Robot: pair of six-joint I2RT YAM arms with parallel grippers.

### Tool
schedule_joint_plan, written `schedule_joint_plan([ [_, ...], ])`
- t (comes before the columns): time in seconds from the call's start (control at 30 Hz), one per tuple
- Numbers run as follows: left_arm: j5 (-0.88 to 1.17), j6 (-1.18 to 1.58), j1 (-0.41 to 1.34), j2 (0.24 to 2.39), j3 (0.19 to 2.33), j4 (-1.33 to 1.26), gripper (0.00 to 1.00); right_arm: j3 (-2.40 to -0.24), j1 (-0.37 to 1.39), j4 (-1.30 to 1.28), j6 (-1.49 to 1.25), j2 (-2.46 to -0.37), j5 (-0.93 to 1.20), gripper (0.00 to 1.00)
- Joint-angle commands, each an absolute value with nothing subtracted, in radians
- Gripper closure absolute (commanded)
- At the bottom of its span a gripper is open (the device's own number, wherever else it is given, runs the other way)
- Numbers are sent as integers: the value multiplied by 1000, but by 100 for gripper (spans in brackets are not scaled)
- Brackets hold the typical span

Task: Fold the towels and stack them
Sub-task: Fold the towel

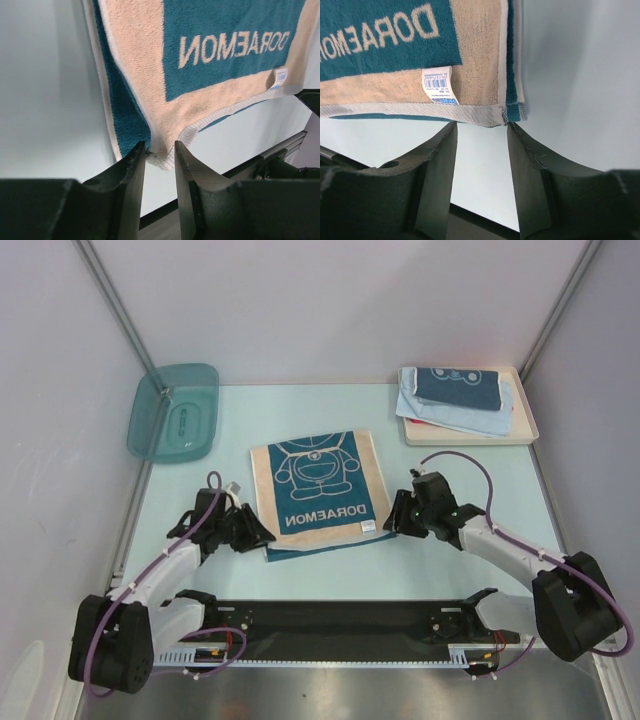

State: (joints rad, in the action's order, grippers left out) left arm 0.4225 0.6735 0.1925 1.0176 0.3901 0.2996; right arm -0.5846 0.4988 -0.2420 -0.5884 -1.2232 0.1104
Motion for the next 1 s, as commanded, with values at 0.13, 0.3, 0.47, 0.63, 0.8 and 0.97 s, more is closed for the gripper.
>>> schedule_joint_plan([
  [0.13,359,624,198,1000,566,388,62,-721,407,-317,-514,-1186,80,50],
  [0.3,324,592,196,996,652,448,59,-819,387,-312,-494,-1215,81,50],
  [0.47,341,603,199,1045,644,394,60,-905,388,-253,-500,-1328,141,52],
  [0.63,221,604,184,1193,718,305,56,-1051,388,-141,-456,-1534,161,54],
  [0.8,199,629,147,1366,871,169,52,-1279,367,-37,-433,-1784,262,56],
  [0.97,255,620,133,1604,1049,120,54,-1471,368,-14,-480,-1979,379,58],
])
